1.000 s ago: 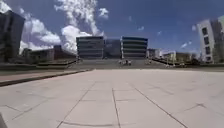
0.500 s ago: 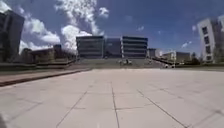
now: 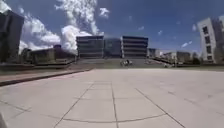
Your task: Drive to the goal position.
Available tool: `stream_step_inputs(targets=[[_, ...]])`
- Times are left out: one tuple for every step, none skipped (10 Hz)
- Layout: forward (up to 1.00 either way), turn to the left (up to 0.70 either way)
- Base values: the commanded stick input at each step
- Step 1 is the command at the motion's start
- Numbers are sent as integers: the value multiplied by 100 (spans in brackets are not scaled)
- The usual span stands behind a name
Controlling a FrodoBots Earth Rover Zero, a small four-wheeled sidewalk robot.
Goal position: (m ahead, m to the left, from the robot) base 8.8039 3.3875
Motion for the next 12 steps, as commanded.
stream_step_inputs(targets=[[70, 1], [70, 0], [70, 0], [70, 0], [70, 0], [70, 0], [70, 0], [70, 0], [70, 0], [70, 1], [70, 11], [70, 13]])
